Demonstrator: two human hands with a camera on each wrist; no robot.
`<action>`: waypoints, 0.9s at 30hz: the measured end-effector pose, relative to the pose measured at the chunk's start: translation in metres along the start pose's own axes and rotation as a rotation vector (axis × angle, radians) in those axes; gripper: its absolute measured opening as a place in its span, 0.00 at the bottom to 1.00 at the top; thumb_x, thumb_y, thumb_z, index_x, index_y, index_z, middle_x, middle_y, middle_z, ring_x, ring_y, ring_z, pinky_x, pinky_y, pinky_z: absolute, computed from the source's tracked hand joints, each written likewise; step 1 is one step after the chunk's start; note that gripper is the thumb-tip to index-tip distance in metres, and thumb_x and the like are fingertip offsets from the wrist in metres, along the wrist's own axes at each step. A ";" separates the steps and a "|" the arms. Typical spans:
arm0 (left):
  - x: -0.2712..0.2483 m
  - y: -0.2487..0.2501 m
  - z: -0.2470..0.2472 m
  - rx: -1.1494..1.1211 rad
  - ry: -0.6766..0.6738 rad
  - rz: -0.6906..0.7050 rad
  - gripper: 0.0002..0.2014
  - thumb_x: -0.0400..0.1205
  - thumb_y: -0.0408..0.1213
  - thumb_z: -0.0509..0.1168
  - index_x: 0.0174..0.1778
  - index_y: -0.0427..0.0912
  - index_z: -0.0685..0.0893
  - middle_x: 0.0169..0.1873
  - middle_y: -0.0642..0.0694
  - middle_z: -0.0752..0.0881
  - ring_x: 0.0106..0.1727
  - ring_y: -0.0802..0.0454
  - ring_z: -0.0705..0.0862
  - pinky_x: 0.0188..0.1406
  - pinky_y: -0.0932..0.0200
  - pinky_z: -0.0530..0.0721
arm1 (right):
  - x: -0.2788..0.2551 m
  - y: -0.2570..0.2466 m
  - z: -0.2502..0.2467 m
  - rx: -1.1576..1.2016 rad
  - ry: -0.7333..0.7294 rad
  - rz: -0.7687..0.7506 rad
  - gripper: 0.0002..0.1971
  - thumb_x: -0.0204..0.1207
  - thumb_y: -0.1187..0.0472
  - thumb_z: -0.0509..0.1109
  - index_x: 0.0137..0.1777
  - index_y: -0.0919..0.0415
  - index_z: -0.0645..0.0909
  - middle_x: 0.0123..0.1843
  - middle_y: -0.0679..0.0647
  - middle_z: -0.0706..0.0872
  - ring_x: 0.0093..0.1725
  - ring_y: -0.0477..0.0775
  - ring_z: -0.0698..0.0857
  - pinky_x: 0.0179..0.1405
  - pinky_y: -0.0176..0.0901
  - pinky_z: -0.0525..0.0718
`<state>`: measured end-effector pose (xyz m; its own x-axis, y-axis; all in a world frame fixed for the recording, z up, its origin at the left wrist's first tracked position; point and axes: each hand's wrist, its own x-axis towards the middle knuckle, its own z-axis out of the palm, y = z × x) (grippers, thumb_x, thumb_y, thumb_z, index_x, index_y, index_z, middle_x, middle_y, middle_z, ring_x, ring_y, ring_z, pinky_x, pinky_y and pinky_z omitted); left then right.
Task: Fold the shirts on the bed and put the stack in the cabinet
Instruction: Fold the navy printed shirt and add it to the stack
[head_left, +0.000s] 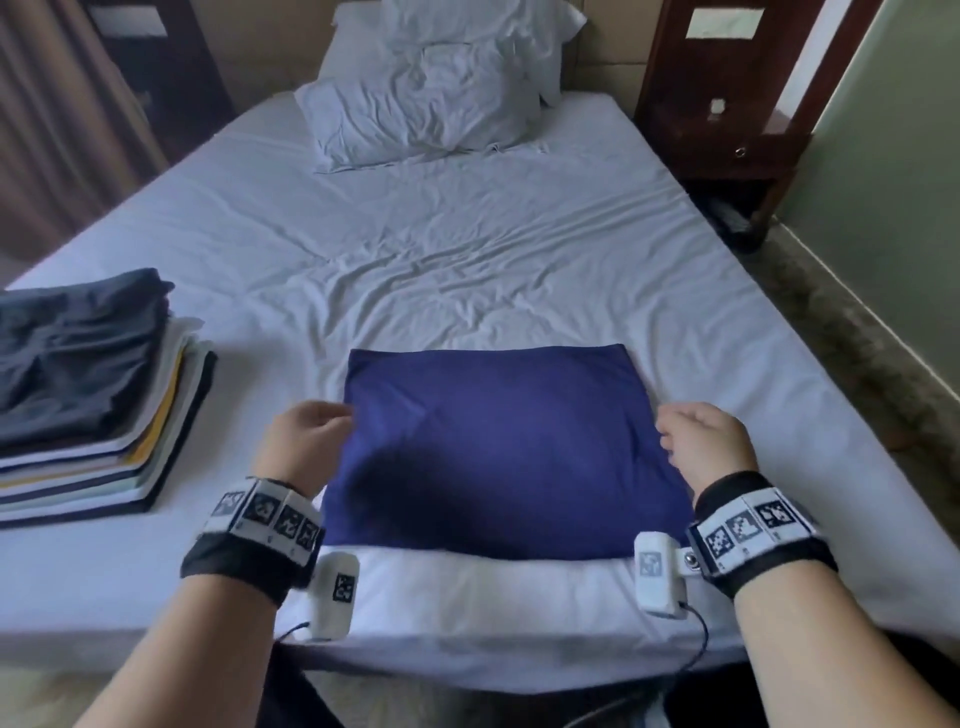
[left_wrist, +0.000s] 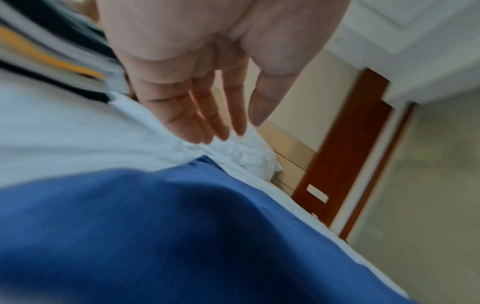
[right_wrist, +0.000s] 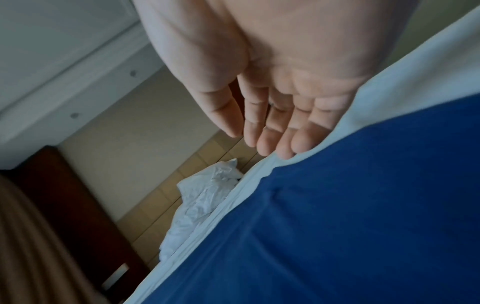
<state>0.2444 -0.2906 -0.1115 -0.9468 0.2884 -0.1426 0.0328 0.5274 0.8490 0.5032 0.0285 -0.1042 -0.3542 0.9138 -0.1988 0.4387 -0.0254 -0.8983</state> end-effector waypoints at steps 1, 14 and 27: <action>-0.006 -0.015 -0.008 0.011 -0.023 -0.066 0.14 0.61 0.54 0.69 0.30 0.47 0.88 0.27 0.41 0.83 0.32 0.46 0.79 0.40 0.47 0.83 | -0.007 0.011 -0.008 -0.078 0.011 0.015 0.08 0.65 0.55 0.71 0.38 0.54 0.90 0.34 0.58 0.89 0.47 0.70 0.89 0.53 0.60 0.88; -0.069 -0.054 -0.012 0.164 -0.155 -0.275 0.16 0.81 0.53 0.74 0.41 0.41 0.88 0.21 0.47 0.79 0.25 0.46 0.75 0.26 0.57 0.68 | -0.038 0.089 -0.036 -0.044 -0.107 0.141 0.08 0.75 0.55 0.79 0.39 0.57 0.85 0.35 0.54 0.81 0.38 0.55 0.78 0.35 0.43 0.71; -0.091 -0.052 -0.007 0.387 0.112 0.128 0.18 0.73 0.40 0.79 0.57 0.43 0.85 0.58 0.41 0.85 0.56 0.40 0.86 0.57 0.50 0.83 | -0.063 0.057 -0.026 -0.445 0.095 -0.120 0.18 0.72 0.63 0.71 0.63 0.56 0.80 0.63 0.62 0.84 0.63 0.67 0.80 0.67 0.56 0.79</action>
<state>0.3261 -0.3499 -0.1391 -0.9555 0.2939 0.0254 0.2499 0.7606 0.5992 0.5717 -0.0196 -0.1325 -0.3556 0.9334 -0.0483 0.7179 0.2397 -0.6535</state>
